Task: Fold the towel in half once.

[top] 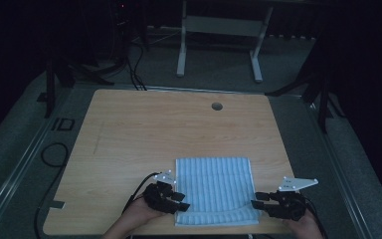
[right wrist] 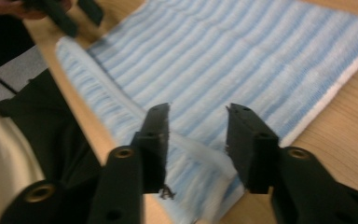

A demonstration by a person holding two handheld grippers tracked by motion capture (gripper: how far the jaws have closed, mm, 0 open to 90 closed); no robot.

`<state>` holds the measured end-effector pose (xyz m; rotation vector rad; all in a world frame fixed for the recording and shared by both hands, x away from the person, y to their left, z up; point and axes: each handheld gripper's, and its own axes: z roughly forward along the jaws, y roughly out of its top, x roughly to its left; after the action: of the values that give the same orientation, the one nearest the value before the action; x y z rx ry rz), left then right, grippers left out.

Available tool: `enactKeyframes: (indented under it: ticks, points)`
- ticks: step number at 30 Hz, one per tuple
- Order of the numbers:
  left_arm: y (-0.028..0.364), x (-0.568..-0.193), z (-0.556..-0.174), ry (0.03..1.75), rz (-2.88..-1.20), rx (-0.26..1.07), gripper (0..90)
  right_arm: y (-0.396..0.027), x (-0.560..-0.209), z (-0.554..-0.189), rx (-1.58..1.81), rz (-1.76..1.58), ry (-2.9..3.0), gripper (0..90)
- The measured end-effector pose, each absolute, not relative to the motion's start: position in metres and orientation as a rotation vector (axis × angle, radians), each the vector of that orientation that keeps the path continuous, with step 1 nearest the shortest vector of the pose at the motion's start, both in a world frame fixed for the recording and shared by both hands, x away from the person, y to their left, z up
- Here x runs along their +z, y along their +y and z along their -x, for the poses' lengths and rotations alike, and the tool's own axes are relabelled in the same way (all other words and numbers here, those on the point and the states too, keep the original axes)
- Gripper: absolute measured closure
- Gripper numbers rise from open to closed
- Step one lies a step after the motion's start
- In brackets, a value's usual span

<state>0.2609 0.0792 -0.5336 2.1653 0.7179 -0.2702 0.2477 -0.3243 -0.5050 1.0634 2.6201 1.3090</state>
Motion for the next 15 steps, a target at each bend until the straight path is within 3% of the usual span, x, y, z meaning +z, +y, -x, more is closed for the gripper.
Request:
enactKeyframes:
  ticks: [4,7,9,10,11,13,15]
  points:
    - [0.070,-0.537,-0.255,0.694,-2.235,-0.304,47.5,-0.326,-0.521,-0.255,1.279,-1.164,2.648,50.6]
    - [0.067,-0.539,-0.253,0.677,-2.246,-0.348,49.3,-0.326,-0.532,-0.256,1.225,-1.203,2.711,58.9]
    - [0.066,-0.537,-0.251,0.651,-2.254,-0.336,65.7,-0.324,-0.534,-0.253,1.176,-1.173,2.749,77.6]
    - [0.066,-0.536,-0.250,0.638,-2.260,-0.331,77.2,-0.324,-0.533,-0.251,1.169,-1.159,2.772,81.0]
    - [0.065,-0.534,-0.247,0.620,-2.256,-0.313,82.1,-0.324,-0.531,-0.249,1.188,-1.132,2.782,82.1]
    - [0.065,-0.528,-0.242,0.587,-2.244,-0.334,84.1,-0.326,-0.521,-0.240,1.211,-1.082,2.759,82.2]
    - [0.067,-0.523,-0.235,0.465,-2.230,-0.455,82.1,-0.331,-0.510,-0.228,1.313,-1.019,2.760,79.0]
